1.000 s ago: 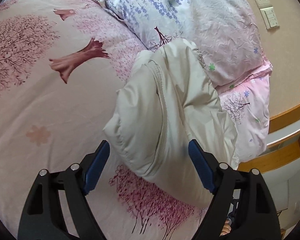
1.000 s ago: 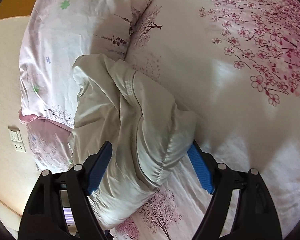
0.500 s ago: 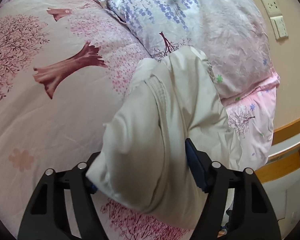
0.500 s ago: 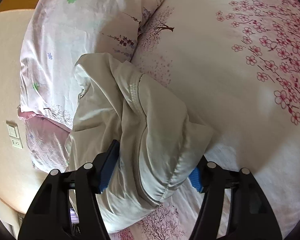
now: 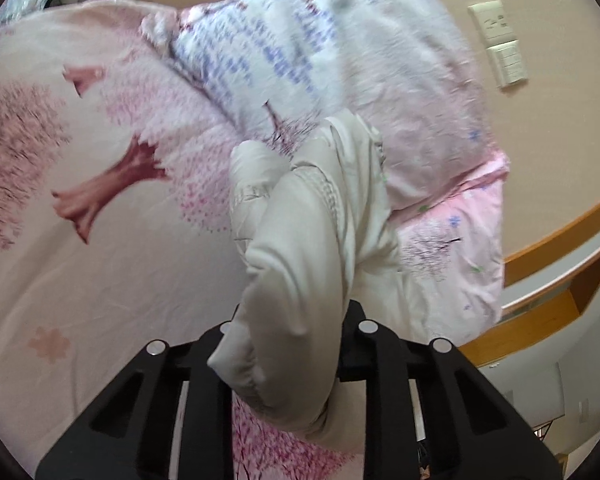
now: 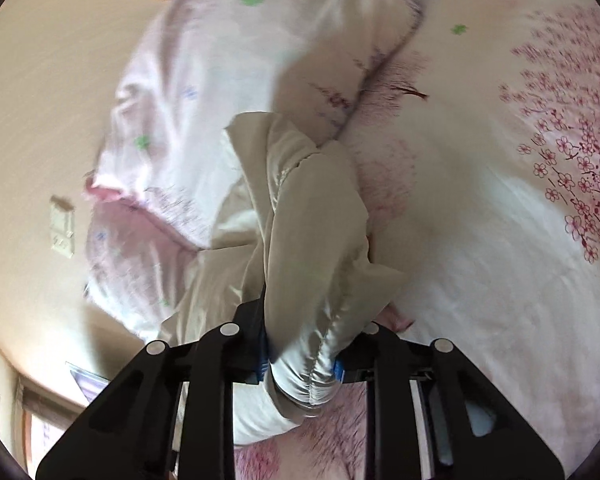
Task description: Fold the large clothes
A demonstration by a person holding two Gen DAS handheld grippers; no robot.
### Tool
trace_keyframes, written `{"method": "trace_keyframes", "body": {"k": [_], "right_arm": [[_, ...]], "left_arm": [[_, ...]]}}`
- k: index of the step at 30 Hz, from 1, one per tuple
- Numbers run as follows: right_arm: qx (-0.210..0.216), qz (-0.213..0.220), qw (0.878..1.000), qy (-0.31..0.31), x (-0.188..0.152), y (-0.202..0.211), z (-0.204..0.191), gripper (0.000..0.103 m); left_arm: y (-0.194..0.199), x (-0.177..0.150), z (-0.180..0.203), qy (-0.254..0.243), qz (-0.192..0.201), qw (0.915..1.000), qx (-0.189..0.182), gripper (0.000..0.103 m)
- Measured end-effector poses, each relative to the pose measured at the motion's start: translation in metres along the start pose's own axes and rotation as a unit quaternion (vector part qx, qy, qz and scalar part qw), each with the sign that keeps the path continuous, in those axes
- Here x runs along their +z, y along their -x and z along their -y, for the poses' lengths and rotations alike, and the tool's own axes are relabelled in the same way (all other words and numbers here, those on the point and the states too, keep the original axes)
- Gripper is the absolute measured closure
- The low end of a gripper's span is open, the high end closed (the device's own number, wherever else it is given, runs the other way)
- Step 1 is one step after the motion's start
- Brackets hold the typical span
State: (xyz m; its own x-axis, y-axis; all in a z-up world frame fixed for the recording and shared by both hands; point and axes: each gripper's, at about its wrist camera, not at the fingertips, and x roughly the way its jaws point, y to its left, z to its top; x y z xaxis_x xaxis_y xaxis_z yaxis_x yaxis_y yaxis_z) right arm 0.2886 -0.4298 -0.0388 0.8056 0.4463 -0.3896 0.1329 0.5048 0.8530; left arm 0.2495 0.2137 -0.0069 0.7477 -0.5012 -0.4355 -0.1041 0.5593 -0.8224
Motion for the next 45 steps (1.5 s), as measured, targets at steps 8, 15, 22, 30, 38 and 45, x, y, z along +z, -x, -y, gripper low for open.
{"method": "trace_keyframes", "body": {"k": [8, 15, 22, 30, 38, 45], "right_arm": [[0.010, -0.038, 0.998, 0.039, -0.055, 0.036, -0.010, 0.080], [-0.019, -0.065, 0.994, 0.081, -0.122, 0.073, 0.002, 0.079], [-0.129, -0.004, 0.978, 0.163, -0.135, 0.103, -0.010, 0.046], [-0.078, 0.021, 0.940, 0.330, -0.155, 0.085, -0.115, 0.060], [-0.034, -0.143, 0.901, 0.408, -0.214, -0.023, -0.195, 0.083], [-0.034, -0.193, 0.893, 0.404, -0.241, -0.060, -0.208, 0.084]], "left_arm": [[0.077, -0.027, -0.025, 0.006, 0.009, 0.9999, 0.008, 0.080], [0.146, -0.063, -0.061, 0.025, 0.028, 0.9992, 0.016, 0.080], [0.150, -0.073, -0.079, 0.027, 0.031, 0.9985, 0.036, 0.066], [0.146, -0.076, -0.077, 0.008, 0.037, 0.9982, 0.046, 0.051], [0.142, -0.076, -0.071, -0.017, 0.043, 0.9968, 0.065, 0.048], [0.140, -0.076, -0.075, -0.010, 0.041, 0.9974, 0.059, 0.048]]}}
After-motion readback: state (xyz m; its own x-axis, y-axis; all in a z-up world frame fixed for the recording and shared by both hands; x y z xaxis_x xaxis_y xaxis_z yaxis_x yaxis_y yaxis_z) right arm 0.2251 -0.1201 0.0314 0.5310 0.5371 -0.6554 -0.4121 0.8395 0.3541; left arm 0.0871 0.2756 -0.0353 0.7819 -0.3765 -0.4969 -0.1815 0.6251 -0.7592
